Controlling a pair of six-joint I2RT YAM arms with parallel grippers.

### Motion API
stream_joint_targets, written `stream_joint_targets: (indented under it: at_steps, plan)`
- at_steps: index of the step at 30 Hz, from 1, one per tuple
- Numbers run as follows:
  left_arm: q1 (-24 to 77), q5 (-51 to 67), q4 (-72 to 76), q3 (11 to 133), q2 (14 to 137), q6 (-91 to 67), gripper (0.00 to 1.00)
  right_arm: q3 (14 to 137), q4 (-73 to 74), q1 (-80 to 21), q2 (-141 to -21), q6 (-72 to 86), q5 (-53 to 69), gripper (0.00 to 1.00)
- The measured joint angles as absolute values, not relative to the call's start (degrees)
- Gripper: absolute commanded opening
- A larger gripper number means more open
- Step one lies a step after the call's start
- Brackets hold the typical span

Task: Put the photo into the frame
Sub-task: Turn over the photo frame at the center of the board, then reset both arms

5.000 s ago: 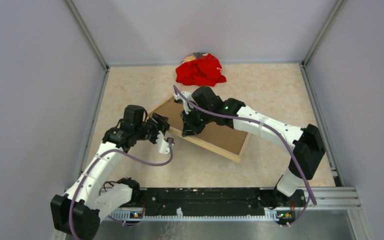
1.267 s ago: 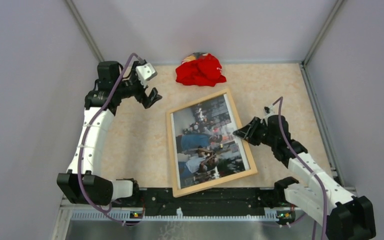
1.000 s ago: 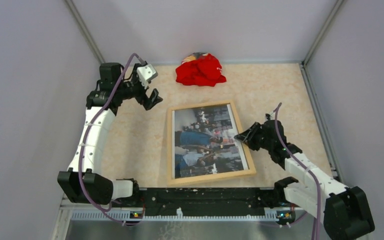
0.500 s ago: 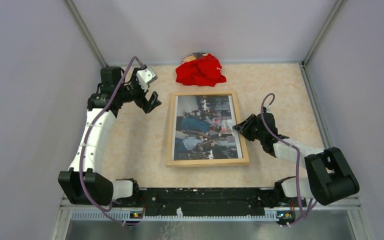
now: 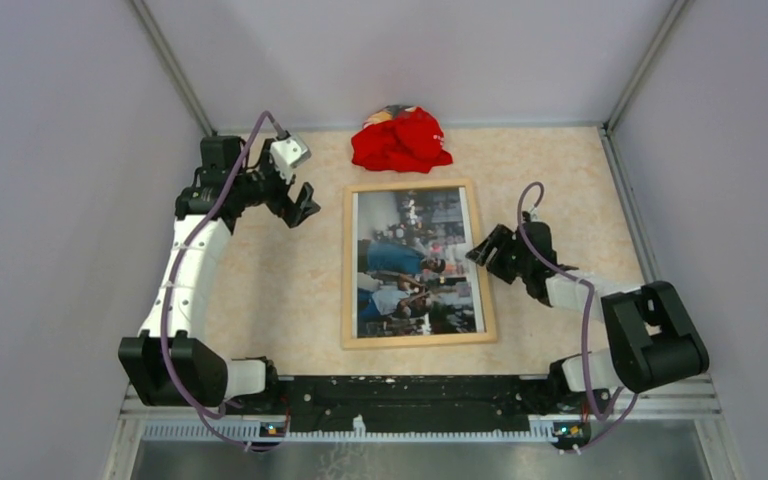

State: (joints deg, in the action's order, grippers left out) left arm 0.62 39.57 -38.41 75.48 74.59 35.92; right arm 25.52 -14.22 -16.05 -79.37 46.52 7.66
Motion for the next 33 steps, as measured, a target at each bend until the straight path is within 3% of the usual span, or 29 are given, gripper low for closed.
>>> stream_joint_targets:
  at_steps: [1, 2, 15, 21, 25, 33]
  plan:
    - [0.62, 39.57, -38.35, 75.22, 74.59, 35.94, 0.99, 25.82, -14.11, -15.44, -79.22, 45.95, 8.71, 0.96]
    - [0.62, 39.59, -38.30, 74.91, 74.59, 35.92, 0.99, 26.11, -14.17, -15.03, -79.15, 45.50, 10.07, 0.98]
    - [-1.34, 39.70, -37.17, 73.76, 76.31, 34.41, 0.99, 28.51, -2.09, -9.45, -73.67, 39.86, 10.90, 0.99]
    - [-4.27, 40.97, -30.30, 67.05, 81.89, 29.61, 0.99, 36.27, 8.71, -9.19, -69.93, 36.45, -4.14, 0.99]
    - [-6.87, 42.00, -24.05, 61.54, 88.07, 25.80, 0.99, 37.67, 7.49, -9.17, -67.83, 31.38, -19.42, 0.99]
    - [-8.95, 38.15, 0.82, 47.35, 92.64, 14.79, 0.99, 23.55, -15.77, -8.43, -66.24, 18.02, -36.32, 0.99]
